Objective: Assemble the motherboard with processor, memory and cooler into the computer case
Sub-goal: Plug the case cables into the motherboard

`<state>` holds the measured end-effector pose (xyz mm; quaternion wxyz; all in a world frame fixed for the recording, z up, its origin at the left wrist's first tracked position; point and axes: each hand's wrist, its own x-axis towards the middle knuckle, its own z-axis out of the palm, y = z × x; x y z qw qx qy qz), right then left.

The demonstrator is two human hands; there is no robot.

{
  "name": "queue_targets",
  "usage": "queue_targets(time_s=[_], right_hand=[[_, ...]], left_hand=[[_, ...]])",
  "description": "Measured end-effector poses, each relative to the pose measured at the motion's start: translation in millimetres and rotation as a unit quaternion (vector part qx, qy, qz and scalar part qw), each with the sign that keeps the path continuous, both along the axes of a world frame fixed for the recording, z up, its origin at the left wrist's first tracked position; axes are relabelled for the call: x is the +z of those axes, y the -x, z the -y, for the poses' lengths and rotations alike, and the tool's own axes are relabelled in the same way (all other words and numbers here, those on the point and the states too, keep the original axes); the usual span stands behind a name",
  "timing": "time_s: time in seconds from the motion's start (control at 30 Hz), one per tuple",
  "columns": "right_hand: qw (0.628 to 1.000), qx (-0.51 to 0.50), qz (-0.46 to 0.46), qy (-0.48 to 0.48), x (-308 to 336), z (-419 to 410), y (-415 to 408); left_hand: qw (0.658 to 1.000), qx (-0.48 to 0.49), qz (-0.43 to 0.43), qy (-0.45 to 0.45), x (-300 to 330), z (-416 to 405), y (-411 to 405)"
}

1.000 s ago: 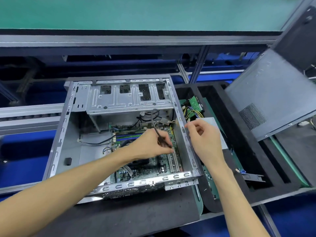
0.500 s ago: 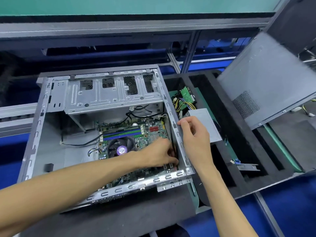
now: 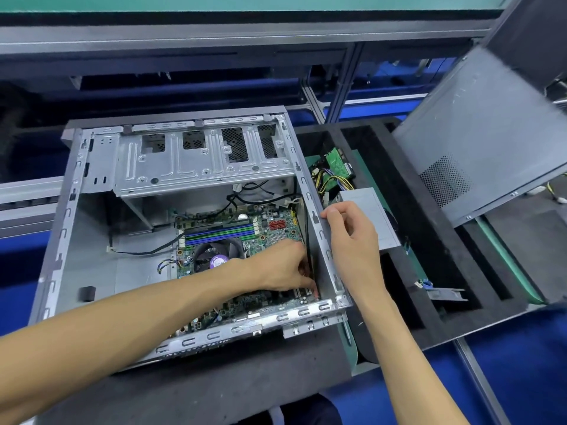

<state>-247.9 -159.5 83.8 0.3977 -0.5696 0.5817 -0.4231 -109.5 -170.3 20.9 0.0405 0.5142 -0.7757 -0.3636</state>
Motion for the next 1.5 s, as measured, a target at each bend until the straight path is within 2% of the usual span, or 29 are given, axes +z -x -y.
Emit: queue_targets(time_s=[0.53, 0.93, 1.23, 1.5], right_hand=[[1.0, 0.001, -0.002, 0.001, 2.4, -2.0, 0.1], [1.0, 0.003, -0.003, 0.0, 3.3, -2.6, -0.1], [1.0, 0.004, -0.006, -0.002, 3.1, -1.9, 0.0], [1.0, 0.005, -0.003, 0.001, 2.2, -1.8, 0.0]], left_hand=[[0.999, 0.016, -0.043, -0.014, -2.2, -2.0, 7.1], [1.0, -0.002, -0.007, -0.001, -1.1, -3.8, 12.7], [0.998, 0.027, -0.047, -0.032, -5.4, -2.1, 11.3], [0.998, 0.033, -0.043, -0.018, -5.4, -8.0, 11.1]])
